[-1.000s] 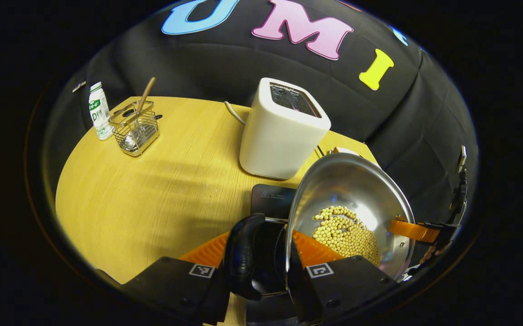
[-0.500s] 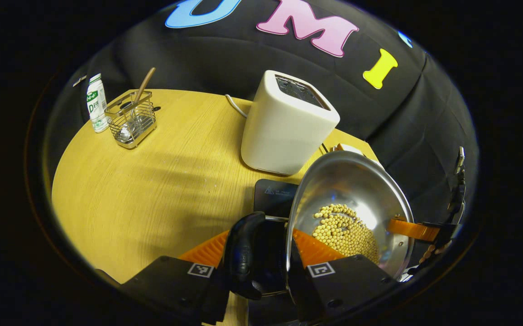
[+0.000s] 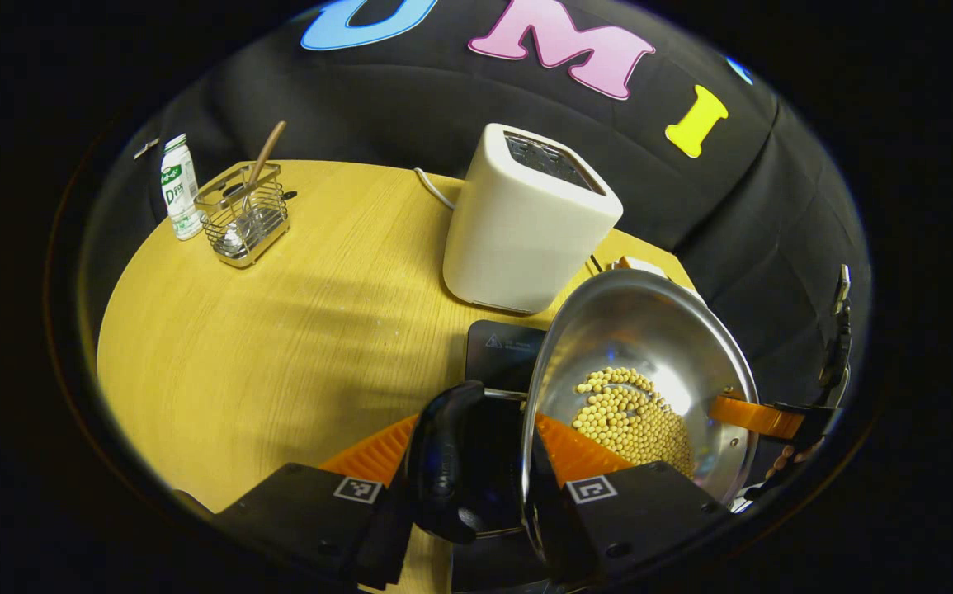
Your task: First push the handle of the pot to place it horizontally, then grasp the pot with both hands and set it on the induction cooktop.
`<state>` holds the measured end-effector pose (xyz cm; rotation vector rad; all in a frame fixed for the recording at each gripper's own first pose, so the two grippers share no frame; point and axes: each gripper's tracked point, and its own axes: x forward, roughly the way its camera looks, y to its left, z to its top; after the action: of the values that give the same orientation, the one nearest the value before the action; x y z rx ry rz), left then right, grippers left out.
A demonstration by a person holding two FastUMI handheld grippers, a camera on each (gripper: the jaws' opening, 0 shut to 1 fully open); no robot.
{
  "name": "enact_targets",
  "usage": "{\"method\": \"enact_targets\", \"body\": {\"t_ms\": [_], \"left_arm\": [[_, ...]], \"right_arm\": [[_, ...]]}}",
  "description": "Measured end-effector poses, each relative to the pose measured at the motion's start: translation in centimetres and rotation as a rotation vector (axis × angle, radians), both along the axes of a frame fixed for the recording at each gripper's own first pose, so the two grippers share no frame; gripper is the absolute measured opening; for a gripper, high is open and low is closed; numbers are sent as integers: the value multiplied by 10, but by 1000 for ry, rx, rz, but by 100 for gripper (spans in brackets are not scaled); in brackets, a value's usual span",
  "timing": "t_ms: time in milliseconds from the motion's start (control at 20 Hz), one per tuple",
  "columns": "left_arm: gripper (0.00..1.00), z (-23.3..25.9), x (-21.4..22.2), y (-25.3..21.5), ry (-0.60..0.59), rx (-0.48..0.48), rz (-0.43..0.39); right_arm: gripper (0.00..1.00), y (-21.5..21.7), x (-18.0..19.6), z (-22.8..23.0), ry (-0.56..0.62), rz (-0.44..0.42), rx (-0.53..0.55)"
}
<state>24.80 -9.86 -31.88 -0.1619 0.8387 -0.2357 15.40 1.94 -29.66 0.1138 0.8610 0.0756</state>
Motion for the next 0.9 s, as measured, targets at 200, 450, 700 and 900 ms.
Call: {"method": "enact_targets", "body": {"t_ms": [200, 450, 700, 900], "left_arm": [[95, 7, -4, 16, -12, 102, 55], [96, 25, -26, 19, -34, 142, 74], [96, 41, -37, 17, -60, 169, 67], [96, 73, -54, 11, -147, 179, 11]], "right_arm": [[81, -3, -3, 2, -10, -4, 12], [99, -5, -13, 18, -68, 30, 11], [99, -6, -28, 56, -194, 4, -17], [99, -11, -52, 87, -262, -46, -48]]}}
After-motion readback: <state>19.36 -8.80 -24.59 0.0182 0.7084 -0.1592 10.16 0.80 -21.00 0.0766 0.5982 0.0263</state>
